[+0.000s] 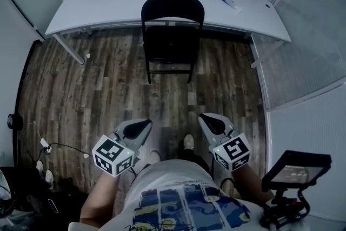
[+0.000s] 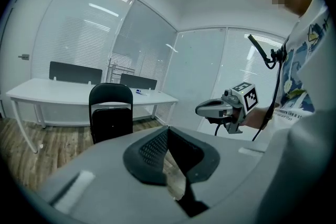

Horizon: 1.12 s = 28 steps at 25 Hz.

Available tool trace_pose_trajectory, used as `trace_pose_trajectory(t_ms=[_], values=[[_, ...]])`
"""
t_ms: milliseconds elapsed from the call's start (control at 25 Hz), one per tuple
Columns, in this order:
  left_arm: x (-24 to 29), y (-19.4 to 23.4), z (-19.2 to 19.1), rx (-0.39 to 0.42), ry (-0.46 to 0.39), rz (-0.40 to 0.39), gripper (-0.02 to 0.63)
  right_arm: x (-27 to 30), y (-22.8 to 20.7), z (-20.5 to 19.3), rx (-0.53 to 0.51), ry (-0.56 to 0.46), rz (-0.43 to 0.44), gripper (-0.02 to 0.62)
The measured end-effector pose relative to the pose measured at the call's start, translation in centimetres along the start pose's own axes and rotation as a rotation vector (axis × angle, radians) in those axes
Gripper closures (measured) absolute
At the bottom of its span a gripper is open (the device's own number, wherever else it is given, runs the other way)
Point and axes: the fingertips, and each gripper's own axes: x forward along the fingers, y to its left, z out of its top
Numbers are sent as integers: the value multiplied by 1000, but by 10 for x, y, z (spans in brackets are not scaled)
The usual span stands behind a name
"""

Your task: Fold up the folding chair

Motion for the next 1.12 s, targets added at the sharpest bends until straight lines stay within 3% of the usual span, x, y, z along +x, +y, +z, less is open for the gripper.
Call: trace_pose_trajectory(t_ms=[120,480,1120], values=[[-44,2,-11,-1,-29,-52,601,-4,50,4,-3,-2,-52,592],[-25,-4,3,15,-15,-124,601,-13,40,-1,34,9,-96,594],[-30,-2,-6,24,13,-123,601,-7,47,2,12,13,-80,594]])
